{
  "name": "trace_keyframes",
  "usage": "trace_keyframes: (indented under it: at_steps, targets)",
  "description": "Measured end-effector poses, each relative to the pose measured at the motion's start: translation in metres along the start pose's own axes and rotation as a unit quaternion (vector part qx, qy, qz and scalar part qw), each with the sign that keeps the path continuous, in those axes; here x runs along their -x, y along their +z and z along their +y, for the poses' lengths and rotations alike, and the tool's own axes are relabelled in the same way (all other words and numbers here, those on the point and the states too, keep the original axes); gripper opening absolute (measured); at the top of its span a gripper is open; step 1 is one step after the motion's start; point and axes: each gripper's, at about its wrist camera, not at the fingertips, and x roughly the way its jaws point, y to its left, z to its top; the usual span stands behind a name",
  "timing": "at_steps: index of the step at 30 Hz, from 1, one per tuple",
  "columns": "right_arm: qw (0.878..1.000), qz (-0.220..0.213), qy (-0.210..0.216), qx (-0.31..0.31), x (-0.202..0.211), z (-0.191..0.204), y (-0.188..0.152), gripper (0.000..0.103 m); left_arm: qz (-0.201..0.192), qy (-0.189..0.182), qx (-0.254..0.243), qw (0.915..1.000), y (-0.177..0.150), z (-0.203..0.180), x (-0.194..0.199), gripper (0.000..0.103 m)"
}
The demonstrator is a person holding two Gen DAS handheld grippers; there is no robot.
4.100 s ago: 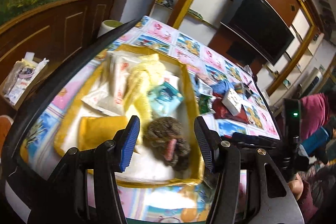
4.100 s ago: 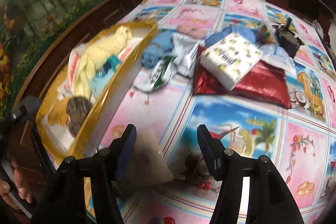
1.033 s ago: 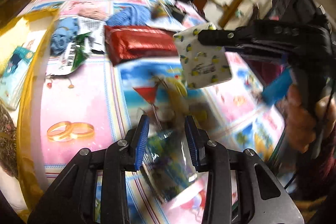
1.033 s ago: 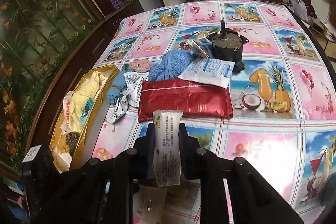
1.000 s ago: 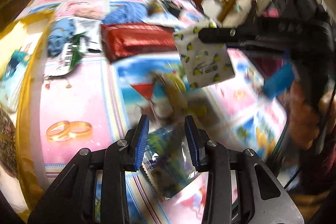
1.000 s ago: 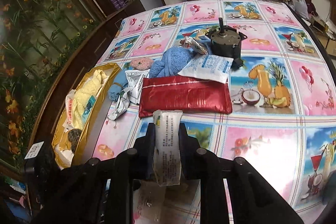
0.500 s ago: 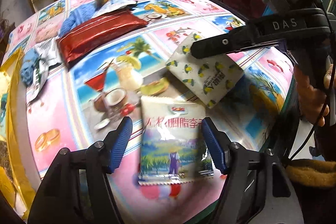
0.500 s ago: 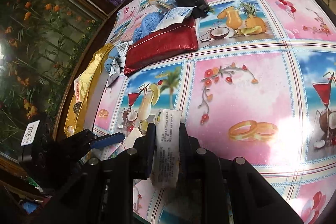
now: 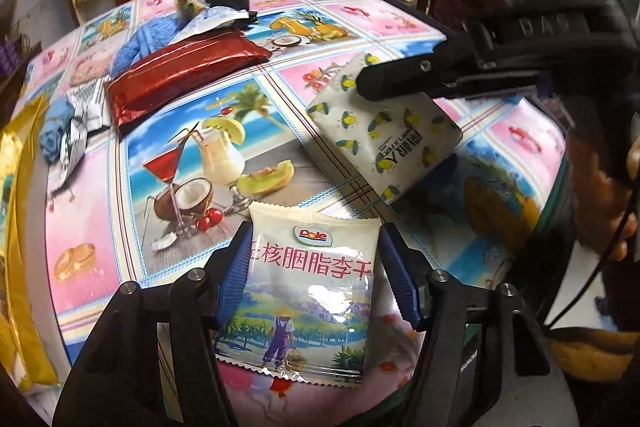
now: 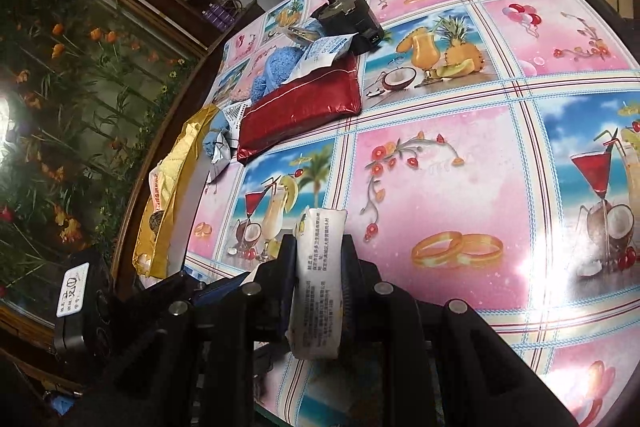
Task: Organize soft objects
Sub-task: 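Carry the white Dole packet and lemon-print tissue pack into the tray and release both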
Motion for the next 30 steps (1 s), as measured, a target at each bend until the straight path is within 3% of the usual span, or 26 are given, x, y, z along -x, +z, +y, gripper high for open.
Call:
trace_keyframes:
  at_steps: [4, 8, 17, 26, 30]
  targets:
    - [1.0, -0.005, 0.009, 0.002, 0.002, 0.005, 0.002, 0.02, -0.029, -0.03, 0.063, 0.9972, -0.004, 0.028, 0.026, 0.062]
    - [1.0, -0.002, 0.018, 0.017, -0.002, 0.021, 0.007, 0.02, -0.067, -0.034, 0.124, 0.9894, -0.012, 0.064, 0.06, 0.062]
    - [0.996, 0.026, 0.05, 0.067, -0.037, 0.087, 0.02, 0.019, -0.145, 0.037, 0.249, 0.9569, -0.048, 0.156, 0.133, 0.063]
    - [0.985, 0.062, 0.09, 0.136, -0.093, 0.184, 0.025, 0.019, -0.16, 0.114, 0.326, 0.9246, -0.073, 0.231, 0.149, 0.063]
    - [0.98, 0.075, 0.084, 0.162, -0.123, 0.218, 0.029, 0.019, -0.149, 0.127, 0.347, 0.9172, -0.079, 0.25, 0.144, 0.064]
